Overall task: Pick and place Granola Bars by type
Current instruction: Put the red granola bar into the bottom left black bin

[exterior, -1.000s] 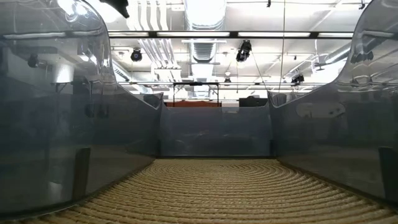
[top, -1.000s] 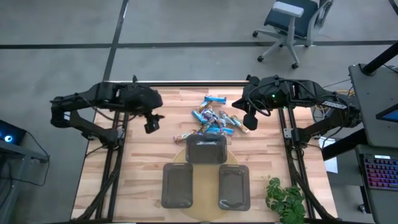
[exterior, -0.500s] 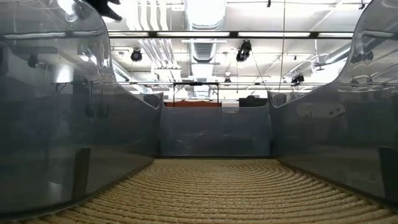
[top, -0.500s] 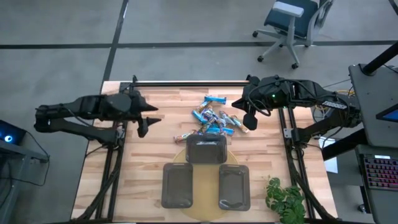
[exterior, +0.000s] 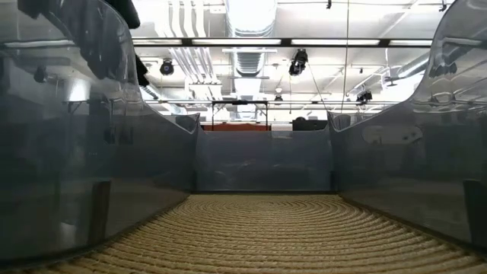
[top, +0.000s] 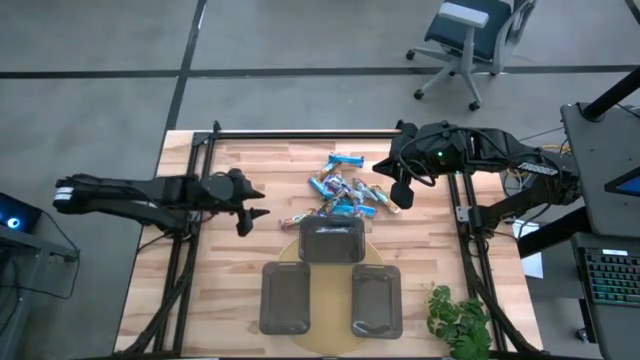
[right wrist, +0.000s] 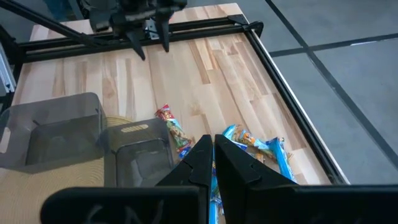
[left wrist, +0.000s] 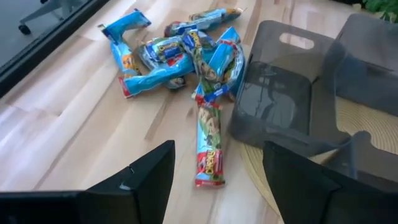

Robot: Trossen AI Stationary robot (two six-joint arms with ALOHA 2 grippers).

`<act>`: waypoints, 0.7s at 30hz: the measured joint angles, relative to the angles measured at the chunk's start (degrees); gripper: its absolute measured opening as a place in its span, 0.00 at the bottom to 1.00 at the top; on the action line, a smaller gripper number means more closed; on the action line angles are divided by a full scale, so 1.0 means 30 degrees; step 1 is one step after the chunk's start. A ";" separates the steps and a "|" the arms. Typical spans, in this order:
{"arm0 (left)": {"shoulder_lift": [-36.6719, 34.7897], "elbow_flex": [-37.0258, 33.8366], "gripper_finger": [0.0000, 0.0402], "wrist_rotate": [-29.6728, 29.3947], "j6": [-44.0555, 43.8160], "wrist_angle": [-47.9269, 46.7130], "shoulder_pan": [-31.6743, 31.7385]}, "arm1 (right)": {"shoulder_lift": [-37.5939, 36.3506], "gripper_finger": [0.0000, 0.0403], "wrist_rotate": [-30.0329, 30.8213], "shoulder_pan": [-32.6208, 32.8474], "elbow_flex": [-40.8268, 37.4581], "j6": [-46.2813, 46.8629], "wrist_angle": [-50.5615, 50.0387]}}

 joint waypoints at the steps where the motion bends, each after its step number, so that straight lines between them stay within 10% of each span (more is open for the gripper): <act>1: 0.0033 -0.0280 0.56 -0.0001 0.0003 0.0463 0.0001 | 0.0000 0.02 0.0001 0.0001 0.0000 -0.0001 0.0000; 21: 0.3456 -0.4048 0.56 -0.0109 0.2214 0.5784 0.0007 | 0.0004 0.02 0.0022 -0.0003 0.0000 -0.0005 0.0160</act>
